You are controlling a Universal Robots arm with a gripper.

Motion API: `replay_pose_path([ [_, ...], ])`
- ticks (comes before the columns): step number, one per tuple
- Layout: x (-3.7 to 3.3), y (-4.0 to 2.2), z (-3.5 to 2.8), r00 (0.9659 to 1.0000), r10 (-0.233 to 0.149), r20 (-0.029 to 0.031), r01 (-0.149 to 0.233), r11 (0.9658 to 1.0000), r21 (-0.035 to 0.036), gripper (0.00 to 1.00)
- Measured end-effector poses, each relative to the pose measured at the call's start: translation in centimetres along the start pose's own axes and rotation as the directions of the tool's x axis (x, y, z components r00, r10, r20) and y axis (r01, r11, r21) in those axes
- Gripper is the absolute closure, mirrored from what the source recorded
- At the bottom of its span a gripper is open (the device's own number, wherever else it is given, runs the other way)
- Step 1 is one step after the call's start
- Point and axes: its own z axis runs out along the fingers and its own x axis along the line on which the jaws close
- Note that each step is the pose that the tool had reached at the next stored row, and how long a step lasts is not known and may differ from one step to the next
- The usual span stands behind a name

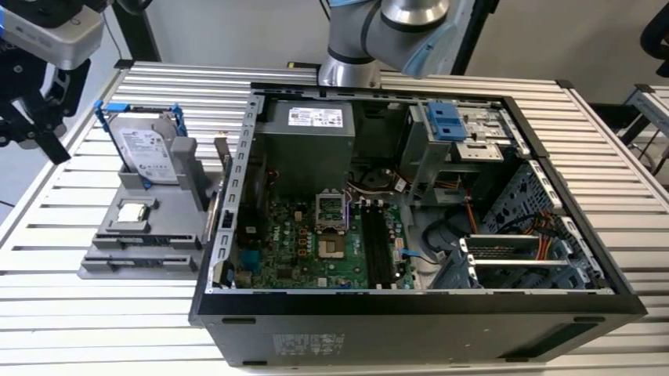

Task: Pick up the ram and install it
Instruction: 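Pick up the ram and move it above insertion slot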

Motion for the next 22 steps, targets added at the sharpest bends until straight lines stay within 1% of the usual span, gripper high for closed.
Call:
replay_pose_path([
  [3,0.00,0.00,-0.01,0.9988,-0.049,-0.0022,0.049,0.9988,-0.0009,1.00],
  [6,0.00,0.00,-0.03,0.9955,-0.095,-0.0044,0.095,0.9955,-0.0018,1.00],
  [8,0.00,0.00,-0.03,0.9934,-0.115,-0.0053,0.115,0.9934,-0.0022,1.00],
  [17,-0.06,-0.05,-0.03,0.9929,-0.119,-0.0054,0.119,0.9929,-0.0023,1.00],
  [22,-0.21,-0.11,-0.03,0.9918,-0.128,-0.0058,0.128,0.9918,-0.0026,1.00],
])
